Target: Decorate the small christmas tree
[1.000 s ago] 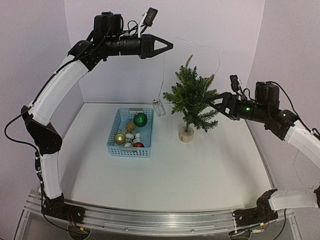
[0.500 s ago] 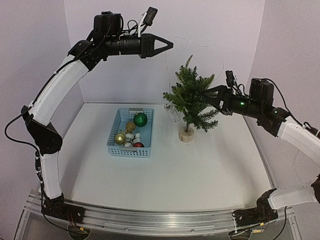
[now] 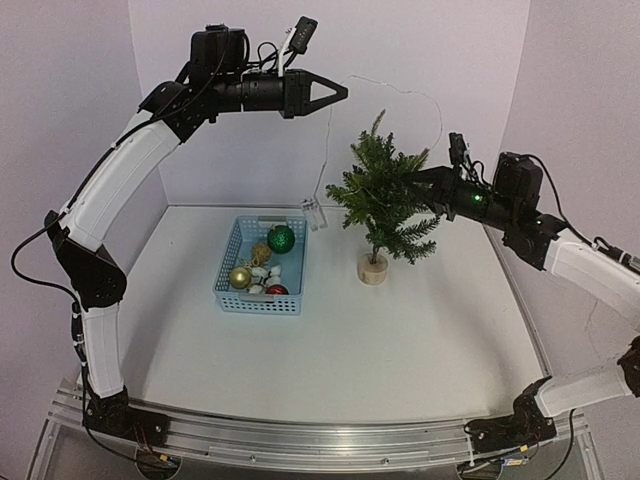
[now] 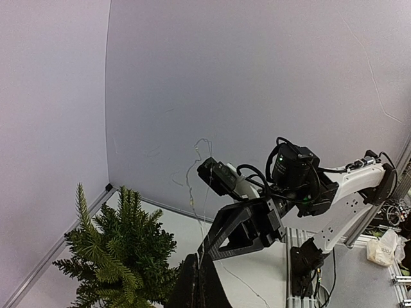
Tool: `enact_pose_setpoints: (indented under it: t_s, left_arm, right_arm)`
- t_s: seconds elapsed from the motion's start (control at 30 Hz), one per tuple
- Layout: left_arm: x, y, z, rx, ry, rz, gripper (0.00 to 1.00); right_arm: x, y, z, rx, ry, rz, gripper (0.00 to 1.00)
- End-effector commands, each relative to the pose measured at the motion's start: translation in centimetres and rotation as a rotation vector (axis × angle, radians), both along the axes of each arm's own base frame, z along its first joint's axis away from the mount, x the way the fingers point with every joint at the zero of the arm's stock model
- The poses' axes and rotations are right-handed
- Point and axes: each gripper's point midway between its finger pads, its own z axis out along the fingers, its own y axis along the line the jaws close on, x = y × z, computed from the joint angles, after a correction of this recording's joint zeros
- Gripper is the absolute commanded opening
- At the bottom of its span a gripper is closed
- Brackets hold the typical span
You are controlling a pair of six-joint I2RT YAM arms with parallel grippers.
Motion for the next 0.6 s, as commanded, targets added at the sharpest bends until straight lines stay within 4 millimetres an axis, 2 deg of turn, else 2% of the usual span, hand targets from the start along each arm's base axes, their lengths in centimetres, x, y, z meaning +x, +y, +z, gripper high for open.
enact_pose_setpoints:
  t_s: [0.0, 0.07, 0.17, 0.23, 0.33, 0.43, 0.5, 0.57]
  left_arm:
    - [-0.5, 1.0, 2.9, -0.061, -0.076, 0.007, 0.0]
    - [-0.2, 1.1, 2.8, -0.062, -0.059, 0.013, 0.0]
    - [0.2, 1.2, 2.0, -0.05, -0.012, 0.017, 0.0]
    - [0.1, 0.7, 0.3, -0.029, 0.049, -0.009, 0.0]
    - [-0.8, -0.8, -3.8, 0.031, 0.144, -0.081, 0.0]
    - [-0.3, -1.7, -6.5, 0.058, 0.182, -0.089, 0.0]
    - [-0.1, -2.0, -6.8, 0.048, 0.176, -0.1, 0.0]
    - [0.0, -2.5, -6.8, 0.028, 0.169, -0.119, 0.0]
  right_arm:
    - [-0.2, 0.0, 1.6, 0.029, -0.05, 0.003, 0.05]
    - [-0.3, -0.3, 1.8, 0.02, -0.058, -0.013, 0.0]
    - [-0.5, -1.6, 2.6, -0.053, -0.083, -0.079, 0.0]
    - [-0.5, -3.1, 4.0, -0.133, -0.112, -0.153, 0.0]
    - [-0.6, -5.9, 6.7, -0.276, -0.155, -0.286, 0.0]
    - [-0.6, -8.1, 9.1, -0.371, -0.216, -0.387, 0.0]
    - [-0.3, -9.5, 11.3, -0.425, -0.274, -0.465, 0.0]
    - [0.3, -10.0, 12.7, -0.489, -0.334, -0.5, 0.0]
